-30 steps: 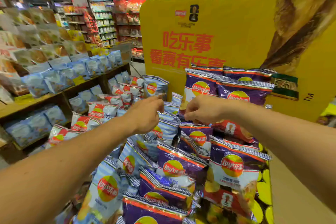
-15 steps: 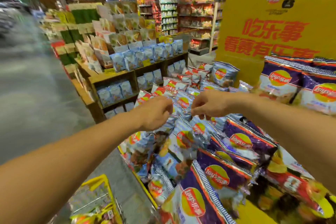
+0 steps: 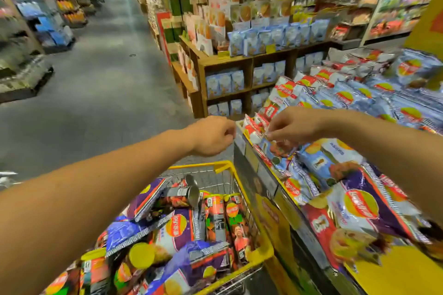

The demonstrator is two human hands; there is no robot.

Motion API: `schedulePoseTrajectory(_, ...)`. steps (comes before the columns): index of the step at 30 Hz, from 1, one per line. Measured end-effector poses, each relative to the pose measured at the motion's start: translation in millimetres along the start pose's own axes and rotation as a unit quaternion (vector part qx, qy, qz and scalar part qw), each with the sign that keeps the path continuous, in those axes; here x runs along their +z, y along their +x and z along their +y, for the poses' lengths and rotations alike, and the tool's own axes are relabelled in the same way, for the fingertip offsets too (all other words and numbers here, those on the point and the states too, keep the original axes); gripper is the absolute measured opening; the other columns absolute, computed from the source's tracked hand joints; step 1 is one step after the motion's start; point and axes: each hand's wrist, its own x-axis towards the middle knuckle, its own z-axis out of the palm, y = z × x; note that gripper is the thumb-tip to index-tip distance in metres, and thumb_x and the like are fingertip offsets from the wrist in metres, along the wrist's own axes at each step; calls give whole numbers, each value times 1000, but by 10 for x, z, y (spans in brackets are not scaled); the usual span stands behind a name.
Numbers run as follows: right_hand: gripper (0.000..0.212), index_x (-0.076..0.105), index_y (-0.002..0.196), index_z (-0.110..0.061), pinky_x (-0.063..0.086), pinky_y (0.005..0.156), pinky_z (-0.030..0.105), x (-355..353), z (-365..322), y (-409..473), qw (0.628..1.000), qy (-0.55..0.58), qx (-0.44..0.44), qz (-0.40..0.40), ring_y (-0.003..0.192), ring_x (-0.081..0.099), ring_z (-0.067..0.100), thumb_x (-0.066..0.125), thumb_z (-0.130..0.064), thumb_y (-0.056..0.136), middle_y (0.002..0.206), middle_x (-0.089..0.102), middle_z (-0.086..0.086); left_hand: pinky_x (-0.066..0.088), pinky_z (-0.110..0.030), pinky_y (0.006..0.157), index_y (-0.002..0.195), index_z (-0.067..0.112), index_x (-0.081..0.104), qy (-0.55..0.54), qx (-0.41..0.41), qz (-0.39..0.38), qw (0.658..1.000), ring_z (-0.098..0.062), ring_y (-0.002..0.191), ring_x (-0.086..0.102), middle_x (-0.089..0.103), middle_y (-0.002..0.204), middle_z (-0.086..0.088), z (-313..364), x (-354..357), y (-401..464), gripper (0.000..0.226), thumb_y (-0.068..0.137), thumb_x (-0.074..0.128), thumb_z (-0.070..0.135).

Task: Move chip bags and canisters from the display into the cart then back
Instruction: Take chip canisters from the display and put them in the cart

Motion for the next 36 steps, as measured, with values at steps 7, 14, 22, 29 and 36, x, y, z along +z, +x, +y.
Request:
schedulePoseTrajectory(7, 20, 63, 86, -14, 51, 58, 24, 774, -440, 520, 993, 30, 11, -114, 70, 66, 16, 57, -27, 100, 79, 69, 3, 48, -38, 88, 107, 12, 61, -26, -72, -42, 996, -27, 101, 58, 64, 112, -8, -737, 510, -679, 18, 96, 48, 20)
schedulePoseTrajectory(14, 31, 65, 109, -8, 52, 52, 25, 1364, -448, 1091, 983, -18, 30, -182, 66, 68, 15, 65, -36, 94, 85, 70, 6, 49, -39, 90, 119, 16, 56, 48, -133, -130, 982, -31, 113, 57, 62, 124, -8, -1351, 1120, -781, 32, 87, 56, 19)
schedulePoseTrajectory(22, 79, 48, 138, -4, 51, 97, 40, 2112, -273, 1845, 961, -102, 60, -251, 115, 59, 30, 75, -50, 81, 132, 59, 12, 43, -38, 99, 134, 20, 43, 163, -66, -187, 967, -28, 121, 52, 54, 133, -7, -1818, 1821, -506, 66, 77, 68, 42)
schedulePoseTrajectory(29, 92, 43, 139, -15, 45, 104, 43, 2753, -146, 2196, 954, -139, 72, -256, 131, 46, 36, 69, -71, 71, 141, 52, 14, 31, -40, 97, 136, 20, 33, 181, 2, -197, 964, -25, 117, 50, 55, 126, -3, -1800, 2308, -211, 81, 71, 71, 50)
schedulePoseTrajectory(36, 93, 61, 121, -11, 53, 94, 39, 2570, -201, 2195, 968, -105, 66, -220, 113, 60, 31, 74, -78, 58, 123, 65, 10, 41, -32, 77, 115, 20, 48, -57, -63, 57, 995, -20, 92, 49, 57, 103, 3, -1923, 1881, -219, 75, 58, 81, 56)
